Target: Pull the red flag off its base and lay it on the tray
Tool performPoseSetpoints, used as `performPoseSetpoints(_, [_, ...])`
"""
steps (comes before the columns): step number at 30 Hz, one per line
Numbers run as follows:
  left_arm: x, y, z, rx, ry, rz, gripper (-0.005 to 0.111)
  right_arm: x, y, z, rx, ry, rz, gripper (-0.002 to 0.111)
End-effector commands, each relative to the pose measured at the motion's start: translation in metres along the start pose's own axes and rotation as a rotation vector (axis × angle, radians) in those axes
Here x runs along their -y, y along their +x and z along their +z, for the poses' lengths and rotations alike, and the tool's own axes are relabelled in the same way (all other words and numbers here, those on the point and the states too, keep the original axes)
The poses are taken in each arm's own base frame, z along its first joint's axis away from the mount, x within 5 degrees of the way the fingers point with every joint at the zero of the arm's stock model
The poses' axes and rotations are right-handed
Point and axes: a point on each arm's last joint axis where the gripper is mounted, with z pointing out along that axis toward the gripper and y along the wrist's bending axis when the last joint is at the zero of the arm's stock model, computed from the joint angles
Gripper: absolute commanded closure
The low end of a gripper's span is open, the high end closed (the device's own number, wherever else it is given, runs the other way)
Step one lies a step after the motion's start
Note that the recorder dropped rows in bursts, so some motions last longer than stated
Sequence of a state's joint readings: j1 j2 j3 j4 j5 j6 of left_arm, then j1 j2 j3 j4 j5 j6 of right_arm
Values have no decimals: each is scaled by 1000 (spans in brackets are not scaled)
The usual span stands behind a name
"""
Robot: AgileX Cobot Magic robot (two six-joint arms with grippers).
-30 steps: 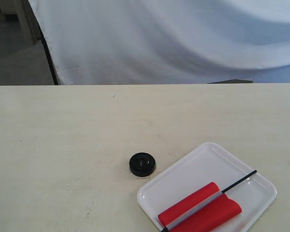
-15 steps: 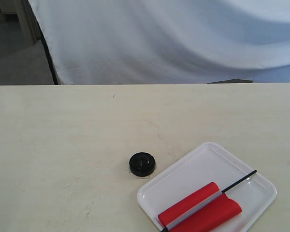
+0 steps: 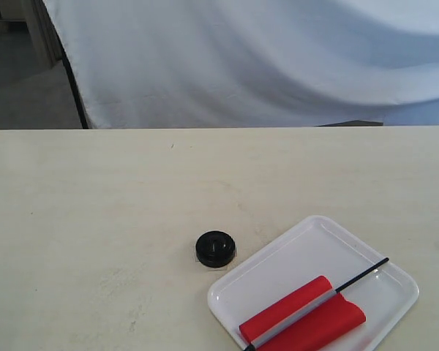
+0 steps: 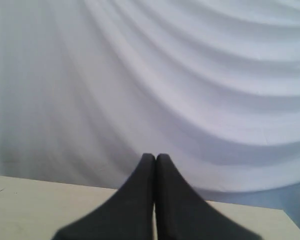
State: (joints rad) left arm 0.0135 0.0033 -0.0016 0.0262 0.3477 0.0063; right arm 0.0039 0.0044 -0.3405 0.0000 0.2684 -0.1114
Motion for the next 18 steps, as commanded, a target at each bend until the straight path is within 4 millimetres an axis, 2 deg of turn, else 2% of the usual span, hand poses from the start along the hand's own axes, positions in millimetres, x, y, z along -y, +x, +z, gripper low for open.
performPoseSetpoints(1, [0, 0, 0, 6, 2, -3, 107, -4, 32, 10, 67, 8, 3, 109])
performPoseSetpoints(4, [0, 0, 0, 6, 2, -3, 107, -6, 52, 13, 139, 13, 55, 109])
performPoseSetpoints(8, [0, 0, 0, 6, 2, -3, 107, -7, 67, 14, 186, 23, -14, 109])
performPoseSetpoints(9, [0, 0, 0, 6, 2, -3, 107, -8, 75, 15, 95, 15, -66, 109])
performPoseSetpoints(18, [0, 0, 0, 6, 2, -3, 107, -11, 103, 13, -219, -29, -53, 109])
